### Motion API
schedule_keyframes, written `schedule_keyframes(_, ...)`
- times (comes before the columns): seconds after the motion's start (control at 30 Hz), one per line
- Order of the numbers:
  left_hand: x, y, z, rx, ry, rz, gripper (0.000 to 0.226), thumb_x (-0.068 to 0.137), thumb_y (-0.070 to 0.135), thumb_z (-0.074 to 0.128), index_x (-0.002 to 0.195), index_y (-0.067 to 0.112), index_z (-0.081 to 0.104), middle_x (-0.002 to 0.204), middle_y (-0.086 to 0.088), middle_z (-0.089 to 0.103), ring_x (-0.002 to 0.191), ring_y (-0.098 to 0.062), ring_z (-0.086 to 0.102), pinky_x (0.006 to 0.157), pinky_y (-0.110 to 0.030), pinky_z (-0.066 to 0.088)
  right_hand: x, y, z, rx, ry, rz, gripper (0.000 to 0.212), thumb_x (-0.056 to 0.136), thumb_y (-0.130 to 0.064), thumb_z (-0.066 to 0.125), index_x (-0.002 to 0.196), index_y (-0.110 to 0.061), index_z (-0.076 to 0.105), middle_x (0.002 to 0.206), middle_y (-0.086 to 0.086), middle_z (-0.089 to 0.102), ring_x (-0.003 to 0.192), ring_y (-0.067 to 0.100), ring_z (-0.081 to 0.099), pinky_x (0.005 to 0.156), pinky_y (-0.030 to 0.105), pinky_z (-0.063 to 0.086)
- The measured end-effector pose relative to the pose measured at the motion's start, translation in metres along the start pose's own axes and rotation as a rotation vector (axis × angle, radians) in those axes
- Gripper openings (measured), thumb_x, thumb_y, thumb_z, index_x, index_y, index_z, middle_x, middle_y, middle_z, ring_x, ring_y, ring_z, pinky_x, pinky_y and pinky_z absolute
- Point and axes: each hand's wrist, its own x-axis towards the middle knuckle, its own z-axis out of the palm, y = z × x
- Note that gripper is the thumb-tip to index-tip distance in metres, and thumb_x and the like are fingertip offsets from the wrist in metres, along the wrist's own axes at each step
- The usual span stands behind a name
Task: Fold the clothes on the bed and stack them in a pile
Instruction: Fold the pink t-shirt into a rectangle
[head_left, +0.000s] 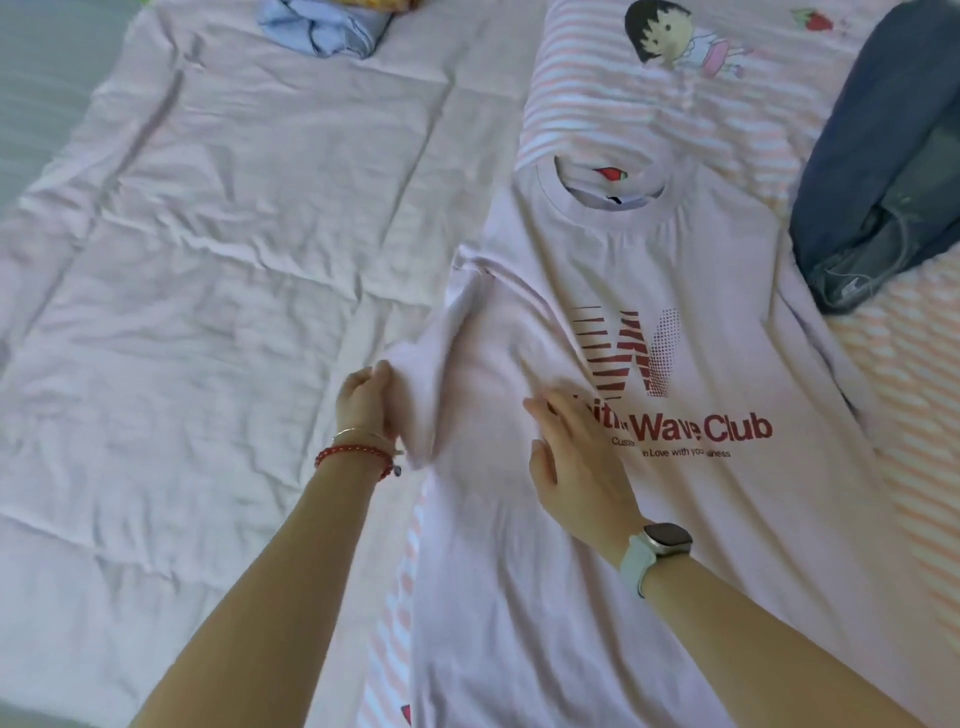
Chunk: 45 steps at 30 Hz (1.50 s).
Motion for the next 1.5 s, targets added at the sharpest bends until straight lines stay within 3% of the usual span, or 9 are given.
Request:
schedule_keyframes(0.17,0.046,0.037,-0.034,0.205,0.227,0.287,0.022,0.091,0.019,0.047,0.073,0.029,0.039,0.072,0.004,0.048,0.077,-0.018,0.046,0.066,-0.028,0.038,0.034,-0.009,0.018,-0.119,-0.022,-0.086,0.037,0.078,-0.001,0.061,0.116,0.003,0.06,0.125,0.024,0.055,0.12,0.041,0.049,0.099,0.057,0.038)
schedule_keyframes(0.33,0.065,0.053,-0.043,0.151,0.123,0.098,0.022,0.091,0.022,0.052,0.073,0.027,0.04,0.067,0.0,0.042,0.061,-0.019,0.042,0.052,-0.026,0.033,0.046,-0.007,0.029,-0.146,-0.204,-0.045,0.04,0.087,-0.012,0.051,0.127,-0.008,0.052,0.145,0.013,0.037,0.139,0.029,0.025,0.114,0.043,0.018)
schedule_keyframes(0.5,0.029,0.086,-0.027,0.152,0.065,0.234,0.025,0.086,0.004,0.058,0.07,0.019,0.047,0.065,0.0,0.046,0.059,-0.013,0.045,0.056,-0.026,0.039,0.057,-0.006,0.006,0.483,-0.073,0.244,0.027,0.089,-0.001,0.051,0.113,-0.006,0.064,0.127,0.006,0.055,0.123,0.013,0.046,0.109,0.019,0.028)
schedule_keyframes(0.7,-0.078,0.084,0.049,0.402,-0.824,0.425,0.025,0.087,0.0,0.058,0.1,0.021,0.056,0.102,0.002,0.065,0.086,-0.001,0.064,0.068,-0.017,0.051,0.076,0.022,-0.035,1.22,0.092,0.832,0.023,0.095,-0.026,0.043,0.096,-0.018,0.065,0.091,0.0,0.072,0.083,0.014,0.07,0.068,0.024,0.053)
schedule_keyframes(0.87,-0.059,0.058,0.054,0.795,-0.343,0.786,0.037,0.088,0.014,0.06,0.125,0.015,0.052,0.121,0.005,0.054,0.118,-0.017,0.048,0.094,-0.016,0.034,0.083,0.034,-0.031,1.153,0.017,0.838,0.013,0.09,-0.04,0.052,0.095,-0.033,0.062,0.095,-0.011,0.067,0.091,0.008,0.063,0.074,0.031,0.052)
schedule_keyframes(1.07,-0.032,0.008,0.04,1.127,-0.434,0.624,0.1,0.072,0.031,0.075,0.144,0.039,0.006,0.15,-0.003,0.023,0.139,-0.023,0.018,0.111,-0.041,0.024,0.119,0.034,-0.035,0.737,0.076,0.773,0.041,0.086,-0.014,0.05,0.048,-0.022,0.036,0.043,-0.011,0.035,0.043,0.007,0.031,0.049,0.025,0.023)
schedule_keyframes(1.17,-0.02,0.019,0.046,0.904,-0.288,0.393,0.084,0.072,0.029,0.074,0.143,0.024,0.028,0.111,-0.002,0.056,0.115,-0.031,0.049,0.097,-0.042,0.042,0.127,0.036,-0.043,0.574,0.158,0.557,0.04,0.094,-0.01,0.043,0.055,-0.016,0.036,0.053,-0.003,0.036,0.051,0.01,0.032,0.045,0.018,0.024)
schedule_keyframes(1.3,-0.039,0.018,0.04,0.922,-0.114,1.216,0.012,0.079,0.016,0.049,0.08,0.005,0.053,0.063,-0.007,0.05,0.062,-0.019,0.044,0.058,-0.023,0.036,0.132,0.043,-0.068,0.611,0.429,0.291,0.018,0.094,-0.013,0.05,0.076,-0.014,0.051,0.064,-0.013,0.048,0.059,-0.003,0.044,0.055,0.01,0.032)
schedule_keyframes(1.5,-0.06,-0.015,0.023,1.253,-0.556,1.443,0.016,0.074,0.028,0.066,0.063,0.016,0.068,0.076,0.0,0.064,0.066,-0.021,0.06,0.059,-0.028,0.049,0.126,0.088,-0.059,0.467,0.044,0.776,0.047,0.089,-0.007,0.047,0.135,-0.006,0.034,0.128,0.014,0.049,0.108,0.026,0.05,0.082,0.026,0.038)
